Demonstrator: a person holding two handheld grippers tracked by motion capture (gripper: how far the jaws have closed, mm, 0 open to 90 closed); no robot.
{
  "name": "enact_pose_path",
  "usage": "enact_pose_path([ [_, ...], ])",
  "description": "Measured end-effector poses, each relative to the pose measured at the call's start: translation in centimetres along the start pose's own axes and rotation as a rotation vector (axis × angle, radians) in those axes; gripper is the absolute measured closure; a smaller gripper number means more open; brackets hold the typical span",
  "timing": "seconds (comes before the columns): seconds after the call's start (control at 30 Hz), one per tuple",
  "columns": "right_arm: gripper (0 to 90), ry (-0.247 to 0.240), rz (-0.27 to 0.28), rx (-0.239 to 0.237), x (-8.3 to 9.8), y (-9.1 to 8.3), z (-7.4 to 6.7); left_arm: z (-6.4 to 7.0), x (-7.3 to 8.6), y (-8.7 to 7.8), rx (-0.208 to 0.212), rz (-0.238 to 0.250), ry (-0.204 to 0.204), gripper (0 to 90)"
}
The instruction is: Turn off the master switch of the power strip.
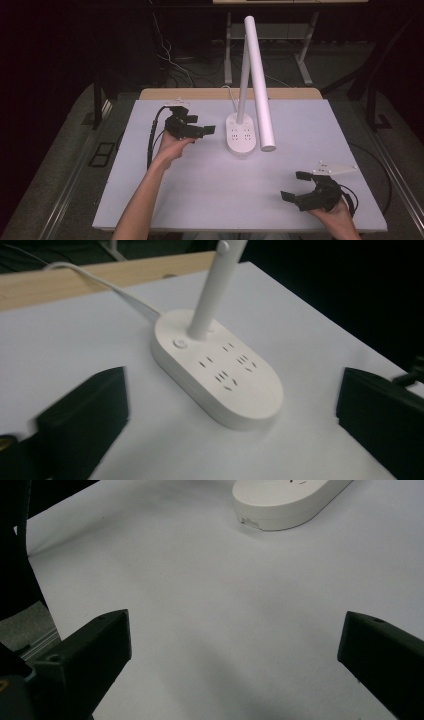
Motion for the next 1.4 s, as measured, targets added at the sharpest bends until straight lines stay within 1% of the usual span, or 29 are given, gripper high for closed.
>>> enact_pose_path([
  [0.17,0.2,0.002,0.002,0.000,0.0,0.0,0.0,0.1,0.8,-1.8,-0.022,0.014,0.011,0.0],
  [0.27,0.3,0.000,0.002,0.001,0.0,0.0,0.0,0.2,1.7,-2.8,-0.034,0.013,0.018,0.0],
  [0.43,0.2,0.001,0.005,0.004,-0.1,0.0,0.1,0.4,3.2,-4.1,-0.041,0.041,0.017,0.0],
  [0.5,0.2,0.003,0.003,0.006,0.0,0.1,0.1,0.6,3.7,-4.7,-0.039,0.052,0.010,0.0],
  [0.6,0.2,0.002,0.002,0.007,0.0,0.1,0.1,0.9,4.5,-5.4,-0.042,0.055,0.024,0.0],
  [0.67,0.2,0.002,0.002,0.008,0.0,0.1,0.1,1.1,5.1,-5.9,-0.043,0.061,0.026,0.0],
  [0.73,0.2,0.002,0.004,0.009,-0.1,0.1,0.2,1.1,5.9,-6.5,-0.056,0.065,0.035,0.0],
  [0.8,0.2,0.004,0.006,0.009,-0.1,0.1,0.2,1.2,6.8,-6.9,-0.062,0.069,0.035,0.0],
  [0.87,0.2,0.002,0.008,0.010,-0.1,0.1,0.2,1.2,7.7,-7.3,-0.063,0.068,0.026,0.0],
  [0.97,0.2,0.004,0.006,0.011,-0.1,0.1,0.2,1.4,8.8,-7.9,-0.061,0.072,0.022,0.0],
  [1.07,0.2,0.005,0.006,0.012,-0.1,0.1,0.2,2.0,9.8,-8.4,-0.053,0.069,0.025,0.0],
  [1.1,0.2,0.006,0.007,0.012,-0.1,0.1,0.2,2.1,10.1,-8.5,-0.049,0.068,0.028,0.0],
  [1.17,0.3,0.005,0.008,0.013,-0.1,0.0,0.3,2.5,10.8,-8.7,-0.043,0.071,0.019,0.0],
  [1.23,0.2,0.004,0.009,0.015,-0.1,0.0,0.3,2.7,11.5,-8.7,-0.041,0.061,0.021,0.0],
  [1.4,0.2,0.000,0.007,0.013,-0.1,0.0,0.2,2.9,12.0,-8.6,-0.042,0.053,0.026,0.0],
])
Point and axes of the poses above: each handheld gripper's, and its own axes: y roughly forward along the jaws, x roughly out of its underside, z roughly to its right, the point moved 10 cm from there along y, roughly forward along the jaws, and after that the axes turned 5 degrees about -x, right-handed, at the moved point
